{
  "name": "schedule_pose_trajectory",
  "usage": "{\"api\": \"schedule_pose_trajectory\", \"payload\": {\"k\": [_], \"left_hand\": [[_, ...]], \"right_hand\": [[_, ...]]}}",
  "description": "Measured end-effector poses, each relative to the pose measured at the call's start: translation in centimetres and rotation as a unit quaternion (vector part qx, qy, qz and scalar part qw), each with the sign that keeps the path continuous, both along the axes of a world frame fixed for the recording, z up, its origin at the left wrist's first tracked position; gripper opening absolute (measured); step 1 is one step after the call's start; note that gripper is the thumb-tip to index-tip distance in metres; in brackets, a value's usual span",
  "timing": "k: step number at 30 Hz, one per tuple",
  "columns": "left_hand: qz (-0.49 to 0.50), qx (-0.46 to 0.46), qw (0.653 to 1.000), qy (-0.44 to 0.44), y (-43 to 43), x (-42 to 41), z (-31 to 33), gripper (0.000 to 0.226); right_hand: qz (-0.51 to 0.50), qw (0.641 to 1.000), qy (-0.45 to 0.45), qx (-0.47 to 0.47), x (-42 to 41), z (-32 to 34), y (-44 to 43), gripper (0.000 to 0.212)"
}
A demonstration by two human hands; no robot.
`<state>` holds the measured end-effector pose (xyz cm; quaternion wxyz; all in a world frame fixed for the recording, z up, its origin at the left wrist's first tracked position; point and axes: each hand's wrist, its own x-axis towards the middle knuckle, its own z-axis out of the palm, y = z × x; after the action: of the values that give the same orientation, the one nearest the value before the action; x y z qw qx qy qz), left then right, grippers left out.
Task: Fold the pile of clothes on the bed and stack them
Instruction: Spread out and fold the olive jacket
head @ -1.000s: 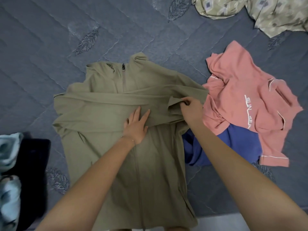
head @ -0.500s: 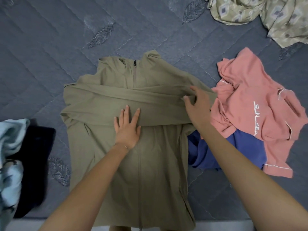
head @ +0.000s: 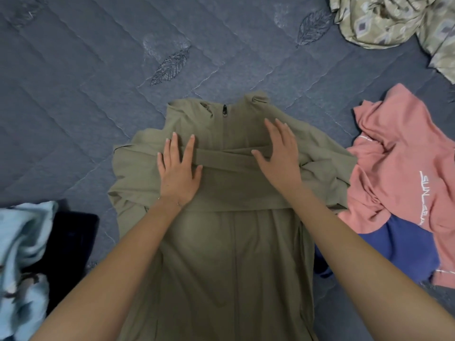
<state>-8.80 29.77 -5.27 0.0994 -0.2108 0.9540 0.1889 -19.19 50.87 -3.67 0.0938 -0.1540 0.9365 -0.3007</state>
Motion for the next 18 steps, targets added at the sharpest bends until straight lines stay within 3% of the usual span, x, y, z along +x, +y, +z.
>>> {"api": "schedule_pose_trajectory", "payload": {"k": [3, 11, 13, 16, 18], "left_hand": [[0.020, 0.024, 0.999, 0.030, -2.1, -1.4, -0.1, 0.071], [0.077, 0.122, 0.986, 0.086, -5.7, -5.5, -0.4, 0.072], [0.103, 0.170, 0.976, 0.083, -6.3, -6.2, -0.8, 0.076], [0.154, 0.225, 0.961, 0.048, -6.6, -6.9, -1.0, 0.080], [0.202, 0.274, 0.940, 0.015, -6.7, -7.5, -0.8, 0.077]], "right_hand": [[-0.019, 1.000, 0.003, 0.005, -2.1, 0.2, -1.7, 0.082], [-0.030, 0.994, -0.097, 0.044, -6.6, 0.5, -4.9, 0.095], [-0.047, 0.990, -0.127, 0.026, -6.8, 0.7, -5.5, 0.086], [-0.097, 0.979, -0.177, -0.040, -7.0, 1.1, -5.7, 0.054], [-0.127, 0.968, -0.199, -0.082, -6.9, 1.3, -5.6, 0.050]]}}
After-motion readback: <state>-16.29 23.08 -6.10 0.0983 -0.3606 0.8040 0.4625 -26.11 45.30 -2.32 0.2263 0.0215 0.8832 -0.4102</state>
